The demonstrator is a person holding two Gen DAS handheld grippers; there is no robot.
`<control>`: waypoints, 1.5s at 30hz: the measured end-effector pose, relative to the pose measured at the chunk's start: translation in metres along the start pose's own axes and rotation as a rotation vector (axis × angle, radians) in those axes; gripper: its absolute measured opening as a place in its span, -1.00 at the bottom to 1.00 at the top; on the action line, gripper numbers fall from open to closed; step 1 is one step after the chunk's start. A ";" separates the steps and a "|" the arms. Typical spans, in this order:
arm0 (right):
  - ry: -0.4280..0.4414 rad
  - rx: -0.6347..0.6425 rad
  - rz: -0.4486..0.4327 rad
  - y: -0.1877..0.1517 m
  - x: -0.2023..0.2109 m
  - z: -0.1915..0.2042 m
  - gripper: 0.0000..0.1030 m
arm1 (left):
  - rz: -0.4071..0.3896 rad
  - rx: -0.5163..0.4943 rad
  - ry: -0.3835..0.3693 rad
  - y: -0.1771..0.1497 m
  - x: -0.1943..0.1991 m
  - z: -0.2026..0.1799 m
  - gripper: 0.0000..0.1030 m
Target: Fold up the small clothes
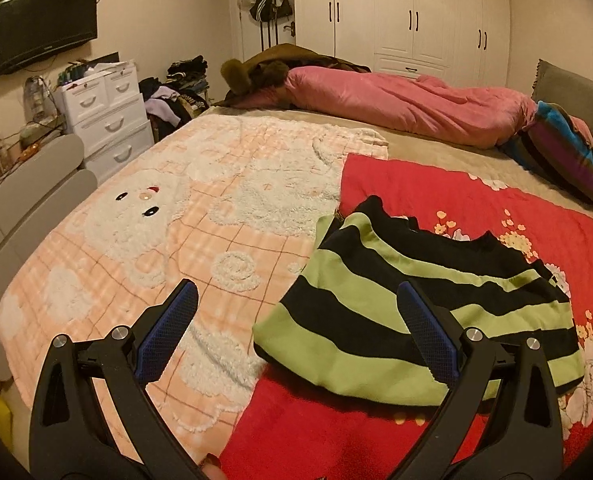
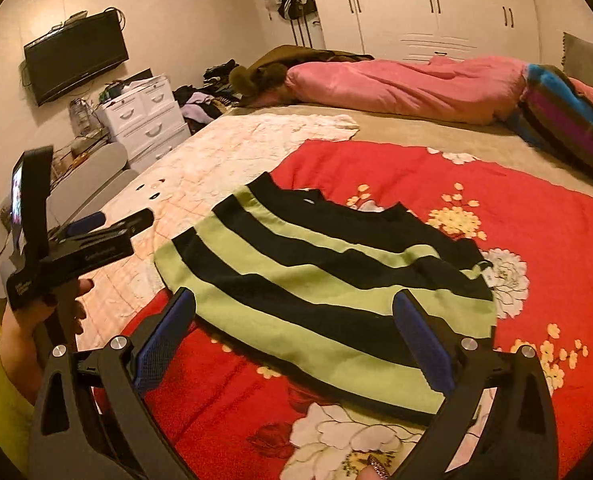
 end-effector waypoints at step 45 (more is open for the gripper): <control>-0.037 0.284 0.241 -0.041 -0.179 0.064 0.91 | 0.185 -0.003 -0.031 0.007 -0.133 0.030 0.82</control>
Point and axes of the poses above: each gripper's, at about its wrist camera, not at the fingertips, and x roughly against the way its jaws point, z to its left, y to its top, the point moved 9 cm from there along -x, roughly the way its jaws point, and after that the axes turned 15 degrees about y, right-handed, at the moved point
